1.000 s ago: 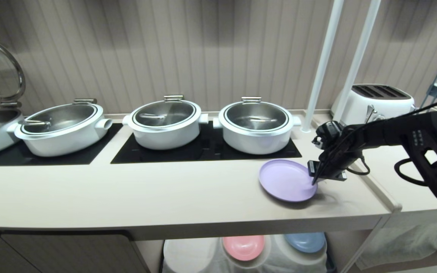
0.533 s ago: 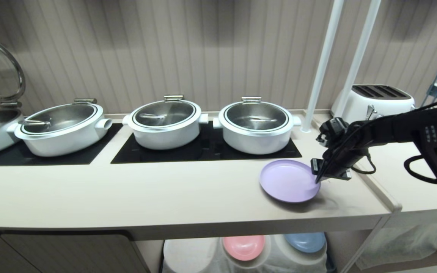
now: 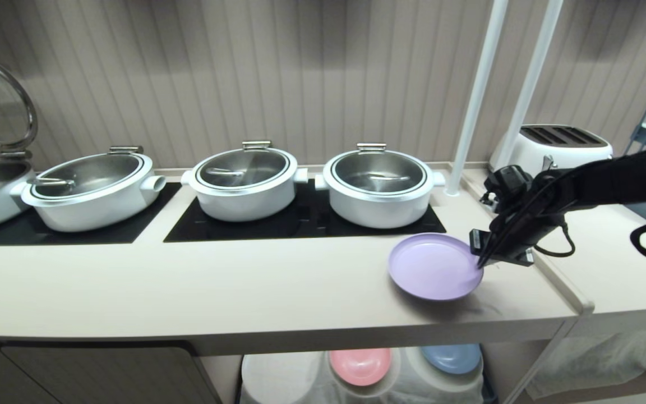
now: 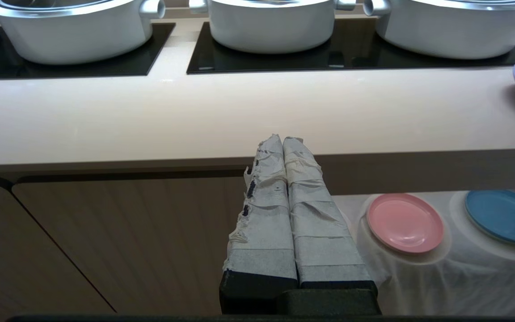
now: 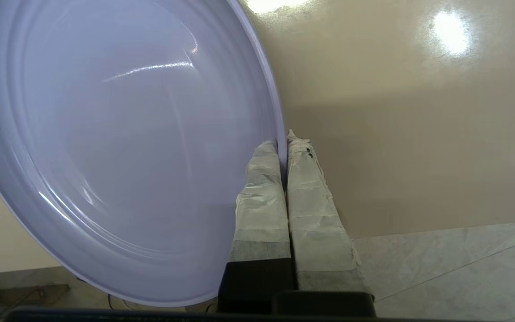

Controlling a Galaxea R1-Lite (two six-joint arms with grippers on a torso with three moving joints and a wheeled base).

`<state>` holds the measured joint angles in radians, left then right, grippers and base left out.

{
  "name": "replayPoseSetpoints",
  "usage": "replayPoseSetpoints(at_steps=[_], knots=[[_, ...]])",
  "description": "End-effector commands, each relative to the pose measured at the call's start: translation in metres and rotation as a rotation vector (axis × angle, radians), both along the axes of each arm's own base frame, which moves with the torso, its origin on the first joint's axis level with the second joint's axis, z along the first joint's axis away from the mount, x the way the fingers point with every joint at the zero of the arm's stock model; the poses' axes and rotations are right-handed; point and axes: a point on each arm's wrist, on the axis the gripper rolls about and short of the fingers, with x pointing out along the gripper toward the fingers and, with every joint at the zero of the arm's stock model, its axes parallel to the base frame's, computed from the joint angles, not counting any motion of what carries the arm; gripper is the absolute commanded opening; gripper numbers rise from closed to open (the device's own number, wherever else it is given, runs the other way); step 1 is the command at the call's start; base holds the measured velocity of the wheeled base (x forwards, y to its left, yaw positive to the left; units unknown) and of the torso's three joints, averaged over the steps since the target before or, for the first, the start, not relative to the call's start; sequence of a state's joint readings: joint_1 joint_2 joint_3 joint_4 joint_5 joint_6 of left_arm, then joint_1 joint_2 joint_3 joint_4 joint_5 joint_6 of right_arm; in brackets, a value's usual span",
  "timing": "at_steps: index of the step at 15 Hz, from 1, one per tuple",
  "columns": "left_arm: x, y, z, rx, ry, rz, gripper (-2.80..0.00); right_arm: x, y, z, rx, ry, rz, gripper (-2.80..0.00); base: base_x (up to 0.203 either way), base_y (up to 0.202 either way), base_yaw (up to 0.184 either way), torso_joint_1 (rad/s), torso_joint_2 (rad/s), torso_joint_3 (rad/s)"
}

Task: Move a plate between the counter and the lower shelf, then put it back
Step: Pick up the plate, then put the plate in the cupboard

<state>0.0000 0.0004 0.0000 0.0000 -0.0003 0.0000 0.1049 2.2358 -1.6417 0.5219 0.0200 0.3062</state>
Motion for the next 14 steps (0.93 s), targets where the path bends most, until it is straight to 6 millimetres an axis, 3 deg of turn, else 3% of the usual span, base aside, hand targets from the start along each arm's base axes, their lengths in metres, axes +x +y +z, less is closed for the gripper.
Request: replayPoseSetpoints(at_steps=[1,7,14], knots=[[0.0,0.0,0.0,0.0,0.0,0.0,-2.8,-0.008,-0.001,0.016,0.005,-0.028,-0.002,-2.8,0.0,0.0,0.0,0.0,0.0,0.0],[0.0,0.0,0.0,0.0,0.0,0.0,-2.8,-0.047,-0.006,0.044,0.008,-0.043,-0.003,-2.8,0.0,0.0,0.0,0.0,0.0,0.0],[0.0,0.0,0.0,0.0,0.0,0.0,-2.8,-0.12,-0.011,0.075,0.081,-0.101,0.036,-2.8,0.0,0.0,0.0,0.0,0.0,0.0]])
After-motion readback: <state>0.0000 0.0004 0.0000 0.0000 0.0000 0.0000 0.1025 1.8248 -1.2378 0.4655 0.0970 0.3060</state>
